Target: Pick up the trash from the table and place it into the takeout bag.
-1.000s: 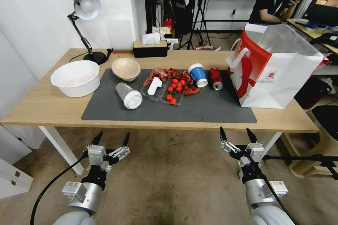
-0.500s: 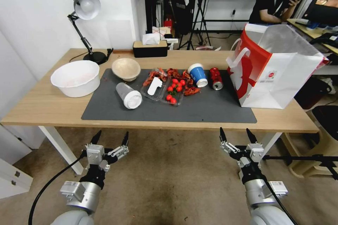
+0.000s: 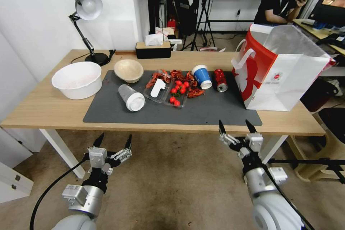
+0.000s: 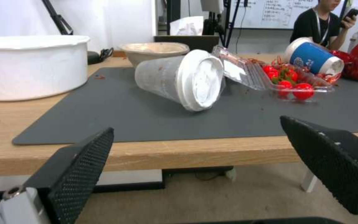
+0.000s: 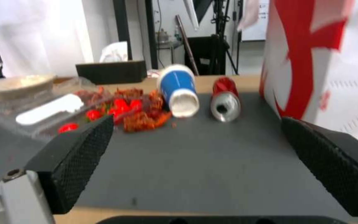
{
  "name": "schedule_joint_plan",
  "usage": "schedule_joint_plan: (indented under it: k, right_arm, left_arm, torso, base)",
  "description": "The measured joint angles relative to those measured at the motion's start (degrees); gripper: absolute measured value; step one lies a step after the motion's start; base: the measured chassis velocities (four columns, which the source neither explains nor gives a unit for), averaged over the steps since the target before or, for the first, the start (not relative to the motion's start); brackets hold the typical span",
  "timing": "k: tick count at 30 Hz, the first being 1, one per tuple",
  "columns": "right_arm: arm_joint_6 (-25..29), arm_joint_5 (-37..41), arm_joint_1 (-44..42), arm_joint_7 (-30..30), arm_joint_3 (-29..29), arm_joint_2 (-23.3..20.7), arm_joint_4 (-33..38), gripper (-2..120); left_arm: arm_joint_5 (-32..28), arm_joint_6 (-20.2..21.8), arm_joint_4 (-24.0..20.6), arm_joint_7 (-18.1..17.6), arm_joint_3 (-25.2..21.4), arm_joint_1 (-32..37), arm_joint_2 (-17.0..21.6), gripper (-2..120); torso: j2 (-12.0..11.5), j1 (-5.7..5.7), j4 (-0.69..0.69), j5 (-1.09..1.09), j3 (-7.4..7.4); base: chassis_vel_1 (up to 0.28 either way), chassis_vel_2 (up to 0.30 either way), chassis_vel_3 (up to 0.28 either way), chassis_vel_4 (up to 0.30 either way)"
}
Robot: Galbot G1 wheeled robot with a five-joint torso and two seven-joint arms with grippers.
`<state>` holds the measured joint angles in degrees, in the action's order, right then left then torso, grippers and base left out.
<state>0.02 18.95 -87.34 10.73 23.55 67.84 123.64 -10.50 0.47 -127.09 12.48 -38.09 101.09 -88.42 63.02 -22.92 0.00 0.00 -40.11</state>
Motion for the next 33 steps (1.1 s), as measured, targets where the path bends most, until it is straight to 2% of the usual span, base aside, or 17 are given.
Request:
schedule_joint_plan:
  k: [2,8,11,14,23,33]
  right_arm:
    - [-3.13,1.01,2.97,0.58,-0.59,-1.28,0.41,100]
    - [-8.06,2.55,6.32,1.64,-0.67,-3.35,0.91,100]
    - [-10.42,3.53,7.71,2.48,0.03,-4.65,1.26,100]
    - [-13.46,5.91,10.9,3.01,-0.28,-6.38,0.76,100]
    - [-17.67,9.88,17.64,4.67,-2.07,-8.86,-2.25,100]
    - [-19.86,12.71,21.33,5.44,-3.47,-10.2,-4.17,100]
  left_arm:
    - [-0.11,0.01,-0.13,-0.01,-0.15,0.06,0.03,100]
    - [-0.3,0.26,-0.04,0.0,0.35,-0.74,0.58,100]
    - [-0.47,0.8,0.53,0.07,1.38,-1.73,1.41,100]
    - [-0.68,0.99,0.74,0.08,1.64,-1.94,1.82,100]
    - [-0.91,1.34,0.74,0.08,1.91,-2.17,2.01,100]
    - [-0.87,1.38,0.74,0.07,1.87,-2.14,1.92,100]
  torso:
    - [0.0,0.0,0.01,0.0,0.0]
    - [0.0,0.0,0.02,0.01,0.0]
    - [0.0,0.0,-0.04,-0.01,0.0]
    - [0.0,0.0,0.02,0.0,0.0]
    - [0.0,0.0,0.0,0.0,0.0]
    - [0.01,0.0,0.0,0.0,0.0]
  base:
    - [0.0,0.0,0.0,0.0]
    - [0.0,0.0,0.0,0.0]
    - [0.0,0.0,0.0,0.0]
    - [0.0,0.0,0.0,0.0]
    - [0.0,0.0,0.0,0.0]
    - [0.0,0.0,0.0,0.0]
